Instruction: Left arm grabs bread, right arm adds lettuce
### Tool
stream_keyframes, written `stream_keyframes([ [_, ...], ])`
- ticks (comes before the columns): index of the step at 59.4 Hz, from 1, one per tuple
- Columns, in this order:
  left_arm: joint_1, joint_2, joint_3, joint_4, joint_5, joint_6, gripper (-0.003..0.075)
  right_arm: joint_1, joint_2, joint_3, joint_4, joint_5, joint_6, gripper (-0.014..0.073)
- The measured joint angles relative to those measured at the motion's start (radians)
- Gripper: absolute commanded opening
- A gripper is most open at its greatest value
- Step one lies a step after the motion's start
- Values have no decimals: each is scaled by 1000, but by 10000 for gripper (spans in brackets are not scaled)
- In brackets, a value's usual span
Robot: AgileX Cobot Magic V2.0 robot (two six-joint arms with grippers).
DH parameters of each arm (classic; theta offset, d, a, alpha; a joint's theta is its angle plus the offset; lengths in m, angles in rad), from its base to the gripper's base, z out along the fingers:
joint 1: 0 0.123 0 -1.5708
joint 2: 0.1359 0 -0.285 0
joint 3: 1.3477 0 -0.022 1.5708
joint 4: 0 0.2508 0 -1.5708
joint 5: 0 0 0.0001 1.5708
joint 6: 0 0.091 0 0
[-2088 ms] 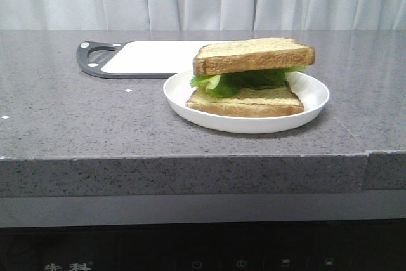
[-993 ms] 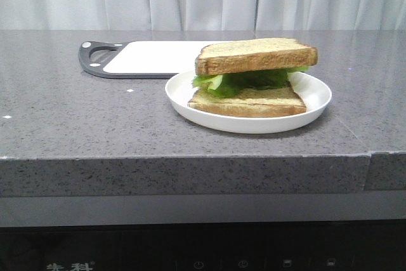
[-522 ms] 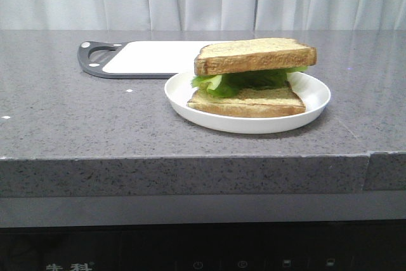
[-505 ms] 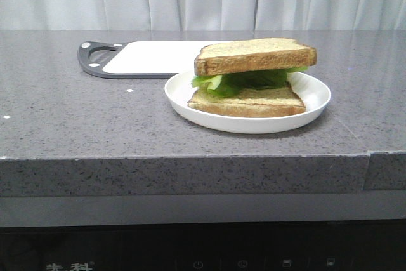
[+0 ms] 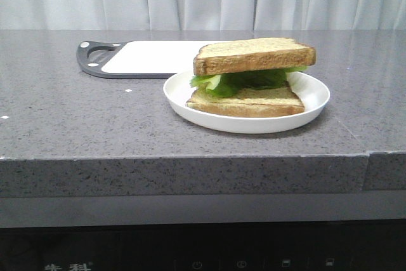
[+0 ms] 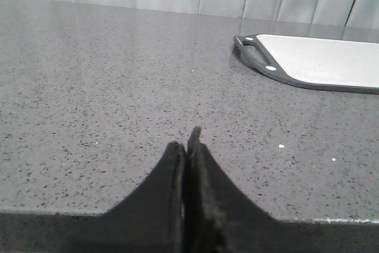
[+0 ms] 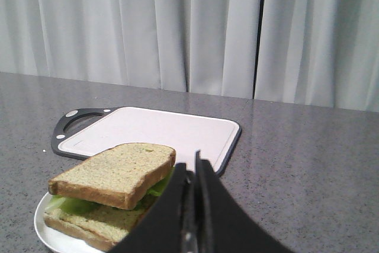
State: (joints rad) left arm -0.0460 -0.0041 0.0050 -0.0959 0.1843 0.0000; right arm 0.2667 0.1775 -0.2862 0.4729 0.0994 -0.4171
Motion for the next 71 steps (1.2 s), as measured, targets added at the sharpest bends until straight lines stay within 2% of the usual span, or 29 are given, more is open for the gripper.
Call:
stream_keyframes([
  [48,0,0,0,-2,0,0,-21,0,0,20,2,-9,6,-62],
  [55,0,0,0,-2,0,0,-21,-31,0,86,-79,-32,95,-62],
  [64,0,0,0,-2,0,0,-21,-125,-15,179,-225,-34,289,-62],
  [71,0,0,0,-2,0,0,-21,-164,-75,252,-278,-34,351,-62],
])
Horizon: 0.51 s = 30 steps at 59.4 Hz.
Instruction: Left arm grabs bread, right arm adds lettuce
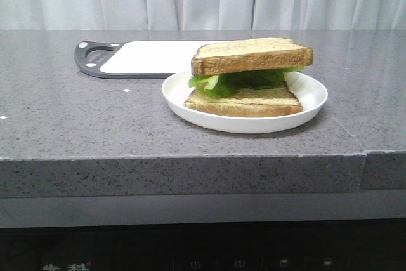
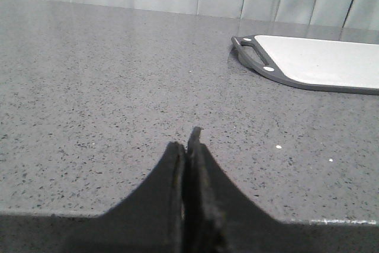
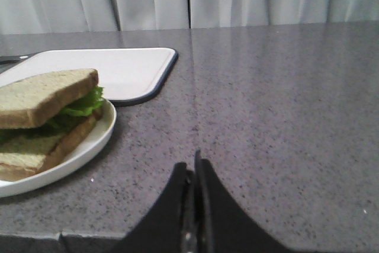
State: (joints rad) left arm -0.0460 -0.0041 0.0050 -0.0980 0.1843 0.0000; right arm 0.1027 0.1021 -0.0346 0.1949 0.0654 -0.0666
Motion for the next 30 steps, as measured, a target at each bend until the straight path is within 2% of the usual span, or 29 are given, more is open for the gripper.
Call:
stream_keyframes([
  [11,0,0,0,0,0,0,-21,-19,-101,61,-11,26,18,-62],
  [30,0,0,0,0,-4,0,-21,-19,-112,61,-13,81,21,-62],
])
